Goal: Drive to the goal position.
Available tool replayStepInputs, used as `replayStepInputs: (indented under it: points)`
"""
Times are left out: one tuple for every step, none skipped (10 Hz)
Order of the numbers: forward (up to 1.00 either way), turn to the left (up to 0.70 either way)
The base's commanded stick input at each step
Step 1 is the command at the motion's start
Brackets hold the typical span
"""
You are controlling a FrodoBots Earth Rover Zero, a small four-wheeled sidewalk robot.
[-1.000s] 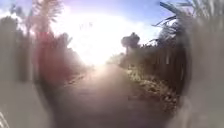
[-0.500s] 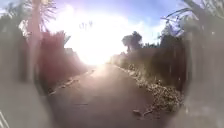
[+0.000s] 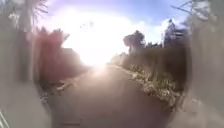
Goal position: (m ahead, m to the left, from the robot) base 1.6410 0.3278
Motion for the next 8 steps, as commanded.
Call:
replayStepInputs:
  points:
    - [1.0, 0.0]
    - [1.0, 0.0]
    - [1.0, 0.0]
    - [1.0, 0.0]
    - [1.0, 0.0]
    - [1.0, 0.0]
    - [1.0, 0.0]
    - [1.0, 0.0]
